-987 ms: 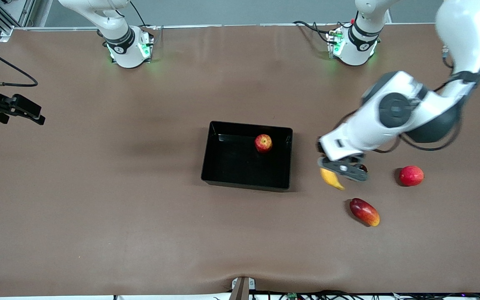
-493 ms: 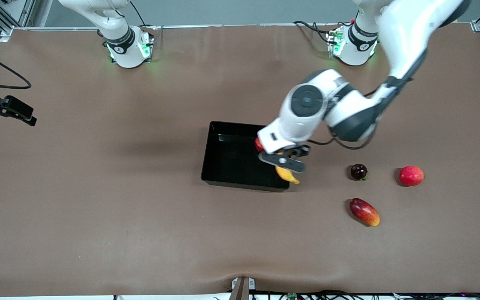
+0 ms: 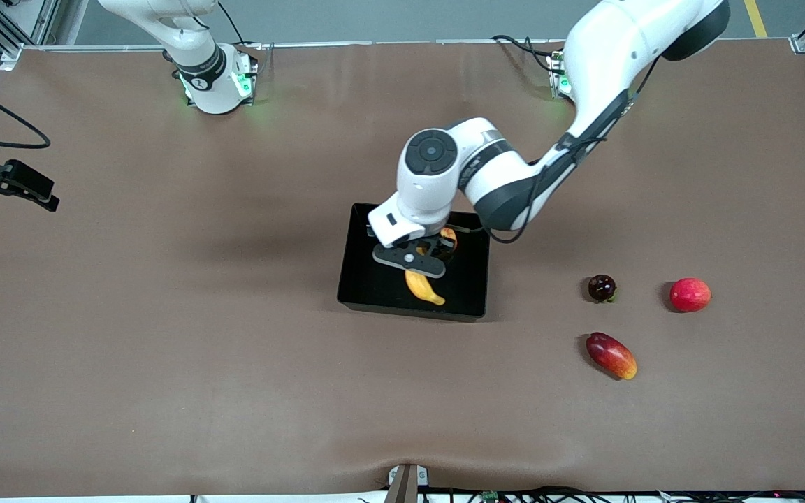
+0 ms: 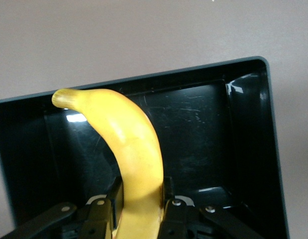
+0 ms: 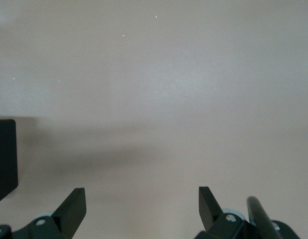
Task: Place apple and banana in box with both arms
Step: 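Lower the banana into the box beside the apple and release it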
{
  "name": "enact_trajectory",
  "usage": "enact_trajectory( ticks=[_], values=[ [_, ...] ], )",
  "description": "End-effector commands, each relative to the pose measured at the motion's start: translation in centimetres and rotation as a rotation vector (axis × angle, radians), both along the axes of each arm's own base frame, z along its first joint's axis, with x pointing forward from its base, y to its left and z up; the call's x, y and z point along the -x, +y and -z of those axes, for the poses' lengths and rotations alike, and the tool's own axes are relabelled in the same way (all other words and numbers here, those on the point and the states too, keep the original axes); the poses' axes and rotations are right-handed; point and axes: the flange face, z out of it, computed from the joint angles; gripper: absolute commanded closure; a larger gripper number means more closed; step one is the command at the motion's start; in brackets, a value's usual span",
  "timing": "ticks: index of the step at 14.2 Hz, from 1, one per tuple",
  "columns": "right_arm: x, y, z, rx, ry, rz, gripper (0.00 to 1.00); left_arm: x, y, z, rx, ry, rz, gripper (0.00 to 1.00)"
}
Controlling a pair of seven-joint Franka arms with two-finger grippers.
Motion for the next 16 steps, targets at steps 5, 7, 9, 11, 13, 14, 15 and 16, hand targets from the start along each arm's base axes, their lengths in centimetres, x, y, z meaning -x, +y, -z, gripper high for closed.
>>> enact_trajectory(
  ticks=[5,7,9,11,13,14,15,16],
  values=[
    [0.1,-0.4,-0.4,0.015,0.001,0.000,0.00,2.3,-5.1,2.4,0.052,-0.027,-0.038,1.00],
    [0.1,-0.5,-0.4,0.015,0.001,0.002,0.00,2.4,-5.8,3.2,0.065,-0.035,-0.044,1.00],
    [0.1,-0.5,-0.4,0.015,0.001,0.002,0.00,3.1,-6.8,4.6,0.025,-0.072,-0.029,1.00],
    [0.0,-0.4,-0.5,0.015,-0.002,0.000,0.00,3.4,-7.3,5.8,0.020,-0.082,-0.031,1.00],
    [0.0,-0.2,-0.5,0.015,-0.004,-0.003,0.00,3.4,-7.3,7.2,0.020,-0.073,-0.022,1.00],
    [0.0,-0.2,-0.5,0.015,-0.004,-0.003,0.00,3.5,-7.2,8.2,0.012,-0.064,-0.017,1.00],
    [0.0,-0.2,-0.5,0.015,-0.002,-0.003,0.00,3.6,-7.2,9.6,0.007,-0.054,-0.017,1.00],
    [0.0,-0.2,-0.5,0.015,-0.002,-0.003,0.00,3.6,-7.1,10.6,0.009,-0.047,-0.024,1.00]
  ],
)
